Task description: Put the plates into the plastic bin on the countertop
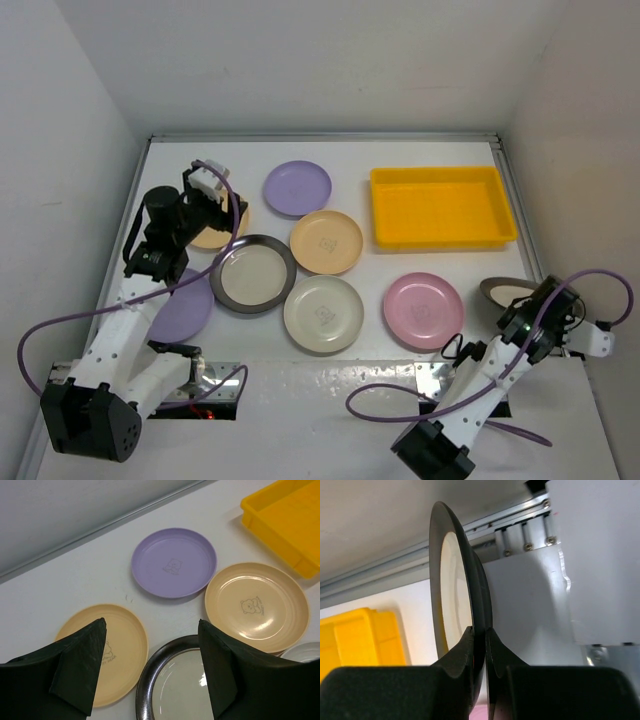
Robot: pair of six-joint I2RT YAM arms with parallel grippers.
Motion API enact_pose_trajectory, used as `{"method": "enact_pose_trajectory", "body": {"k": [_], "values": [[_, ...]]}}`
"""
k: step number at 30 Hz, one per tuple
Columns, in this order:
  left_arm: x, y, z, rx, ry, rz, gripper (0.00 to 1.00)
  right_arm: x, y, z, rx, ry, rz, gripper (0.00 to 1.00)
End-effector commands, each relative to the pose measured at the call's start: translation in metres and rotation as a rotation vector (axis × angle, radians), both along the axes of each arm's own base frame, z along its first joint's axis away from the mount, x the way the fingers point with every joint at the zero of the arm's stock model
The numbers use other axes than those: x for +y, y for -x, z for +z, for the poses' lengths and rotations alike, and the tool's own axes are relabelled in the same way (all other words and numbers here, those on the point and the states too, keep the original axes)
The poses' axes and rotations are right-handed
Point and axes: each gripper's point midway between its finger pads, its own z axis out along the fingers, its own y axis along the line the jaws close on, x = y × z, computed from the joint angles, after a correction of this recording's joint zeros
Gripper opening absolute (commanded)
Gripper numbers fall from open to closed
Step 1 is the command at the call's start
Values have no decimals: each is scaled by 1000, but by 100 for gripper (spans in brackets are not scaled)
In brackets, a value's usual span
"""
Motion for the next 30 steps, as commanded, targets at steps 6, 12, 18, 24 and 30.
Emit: {"method": "enact_pose_trajectory", "body": {"k": [6,12,18,24,30], "values": [[-4,0,14,-84,-12,-11,76,-14,-9,92,-82,229,72,0],[-5,-1,-2,-46,-16,-21,76,-12,-42,171,-182,401,264,0],[-3,-8,-15,-19,-48,-16,76,2,-94,219,-422,390,427,0],[0,-25,-29,34,-62,13,76,26,-169,212,-615,181,711,0],[-2,-36,-36,87,-70,11,76,79,-263,189,-340,301,1015,0]]}}
